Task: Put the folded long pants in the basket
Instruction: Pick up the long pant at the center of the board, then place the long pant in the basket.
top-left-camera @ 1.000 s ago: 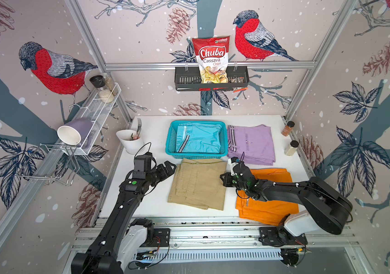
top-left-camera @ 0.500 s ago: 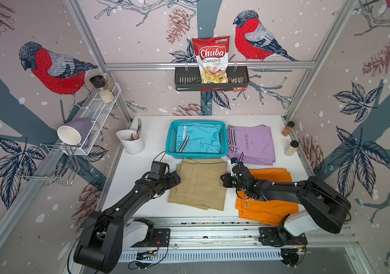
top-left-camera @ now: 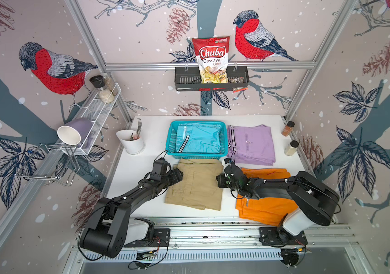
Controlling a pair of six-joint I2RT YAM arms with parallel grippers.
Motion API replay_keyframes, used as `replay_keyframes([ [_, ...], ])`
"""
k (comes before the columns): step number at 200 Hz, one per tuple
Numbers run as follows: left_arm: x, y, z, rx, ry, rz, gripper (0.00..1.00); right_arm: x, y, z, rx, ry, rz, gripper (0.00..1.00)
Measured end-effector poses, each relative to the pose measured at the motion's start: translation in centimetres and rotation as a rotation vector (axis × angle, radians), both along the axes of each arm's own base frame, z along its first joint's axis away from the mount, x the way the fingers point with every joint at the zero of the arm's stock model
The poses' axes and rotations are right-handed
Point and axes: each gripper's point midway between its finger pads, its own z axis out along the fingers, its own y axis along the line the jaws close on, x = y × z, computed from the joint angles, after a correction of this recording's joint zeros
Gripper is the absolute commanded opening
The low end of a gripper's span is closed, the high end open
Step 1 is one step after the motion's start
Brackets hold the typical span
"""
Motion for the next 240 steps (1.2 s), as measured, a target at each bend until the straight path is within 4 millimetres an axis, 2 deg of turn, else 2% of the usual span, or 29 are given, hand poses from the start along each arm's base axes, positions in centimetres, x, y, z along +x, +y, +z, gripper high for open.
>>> replay_keyframes([
  [13,-0.4,-0.1,-0.5,-0.002,0.025,-0.006,0.0,0.0,0.0,0.0,0.001,0.0,0.0,0.0],
  [47,-0.2,-0.4,-0.5,-0.013,0.031,-0.016,0.0,0.0,0.0,0.3,0.005,-0.008,-0.001,0.0],
  [72,-0.9,-0.2,0.0,-0.002,0.037,-0.013,0.0,-0.3,0.4,1.6,0.025,-0.038,0.007,0.0],
  [119,-2.2,-0.1,4.3,-0.02,-0.039,-0.005,0.0,-2.0,2.0,6.5,0.088,-0.116,0.049,0.0],
  [139,-2.5,-0.5,7.4,-0.065,-0.093,-0.007,0.0,-3.0,2.9,9.6,0.121,-0.155,0.073,0.0],
  [160,-2.3,-0.8,12.5,-0.109,-0.178,-0.013,0.0,-3.7,3.3,13.6,0.172,-0.203,0.092,0.0],
  [178,-2.0,-1.1,17.0,-0.152,-0.248,-0.011,0.0,-3.2,3.0,17.7,0.217,-0.267,0.075,0.0],
  [187,-1.6,-1.3,19.0,-0.168,-0.273,-0.01,0.0,-2.5,2.5,19.5,0.233,-0.296,0.063,0.0],
  [201,-0.5,-2.0,21.5,-0.197,-0.281,-0.016,0.0,-0.4,1.3,22.1,0.264,-0.325,0.017,0.0],
  [228,2.8,-3.5,25.2,-0.218,-0.271,-0.032,0.0,3.6,-1.1,25.7,0.284,-0.356,-0.051,0.0],
  [240,4.4,-4.0,26.5,-0.219,-0.272,-0.032,0.0,5.2,-1.6,26.6,0.288,-0.354,-0.063,0.0],
])
